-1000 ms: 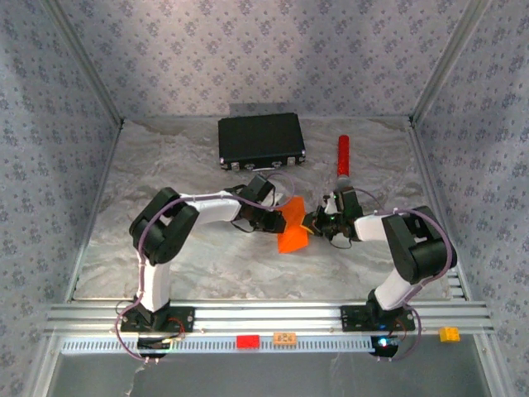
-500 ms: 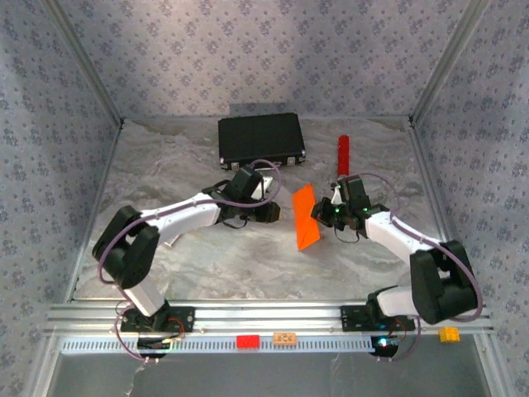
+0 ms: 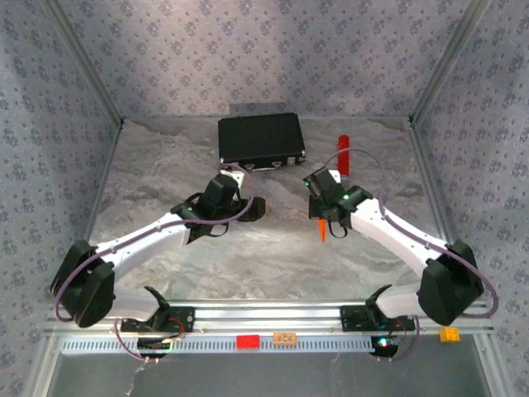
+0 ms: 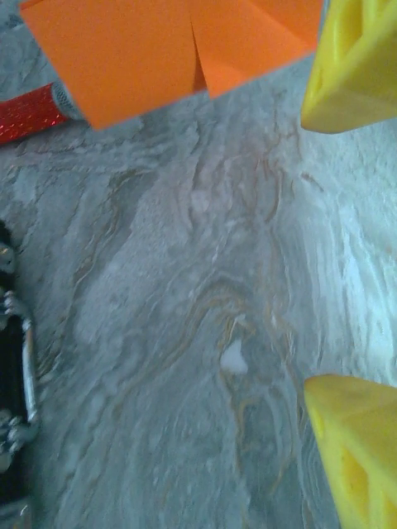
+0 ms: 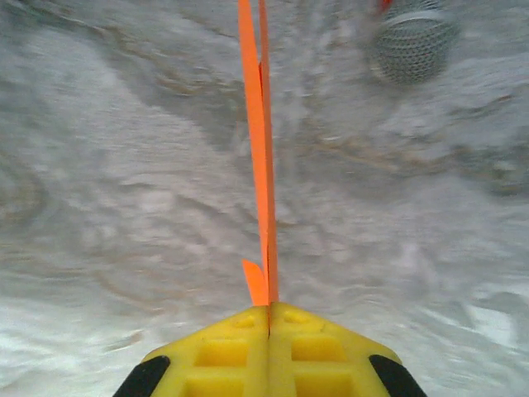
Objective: Fold a paper plane with a square sheet of paper (pick it up from the middle)
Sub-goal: Turn over the paper at the center of the table.
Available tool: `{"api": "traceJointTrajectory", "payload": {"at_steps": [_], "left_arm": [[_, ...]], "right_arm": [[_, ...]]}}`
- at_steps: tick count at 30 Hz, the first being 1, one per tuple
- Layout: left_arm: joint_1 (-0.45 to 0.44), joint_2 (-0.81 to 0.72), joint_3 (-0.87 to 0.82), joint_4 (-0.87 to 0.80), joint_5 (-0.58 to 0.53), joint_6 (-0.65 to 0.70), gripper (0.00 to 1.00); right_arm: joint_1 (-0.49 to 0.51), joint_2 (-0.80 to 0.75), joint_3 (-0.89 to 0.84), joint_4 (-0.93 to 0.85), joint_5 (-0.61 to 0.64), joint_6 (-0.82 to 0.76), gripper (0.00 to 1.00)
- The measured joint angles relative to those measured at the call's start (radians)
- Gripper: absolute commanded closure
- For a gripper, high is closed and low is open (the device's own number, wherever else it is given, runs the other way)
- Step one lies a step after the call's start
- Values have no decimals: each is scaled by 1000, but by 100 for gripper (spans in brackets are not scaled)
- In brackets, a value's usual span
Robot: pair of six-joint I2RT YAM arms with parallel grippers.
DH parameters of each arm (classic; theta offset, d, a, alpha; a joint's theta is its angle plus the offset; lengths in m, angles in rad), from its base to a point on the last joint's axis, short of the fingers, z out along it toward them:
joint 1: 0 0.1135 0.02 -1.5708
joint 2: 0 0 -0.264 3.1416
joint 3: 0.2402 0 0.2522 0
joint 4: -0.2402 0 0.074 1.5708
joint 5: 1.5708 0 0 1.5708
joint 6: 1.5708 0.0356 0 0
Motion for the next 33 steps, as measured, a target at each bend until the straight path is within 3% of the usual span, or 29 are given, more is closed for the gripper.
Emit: {"api": "traceJointTrajectory", "payload": {"at_steps": [2,6,14,21,25,29,33], "left_arm": [[8,-32,-20,5,-39,-14,2],[19,-109,-79,7,-140,-47,0],[56,-293,-160,-20,-321,-109,0],[93,-317,-192,-63,-380,-128,0],[95,-310,-197,-69,-378,-131,0],[106,-276,-197,-69,-352,-131,0],[127,-229,-197,-68,-292,-131,0]], "right_arm": [[45,53,33,-60,110,0,96],[137,177,98,-142,262,1,96],[251,378,185,-117,257,-20,93],[256,418,197,10,51,-23,82],[220,404,164,133,-119,-20,65],[139,304,31,263,-306,-4,53],[-2,170,-115,390,-486,30,55]]}}
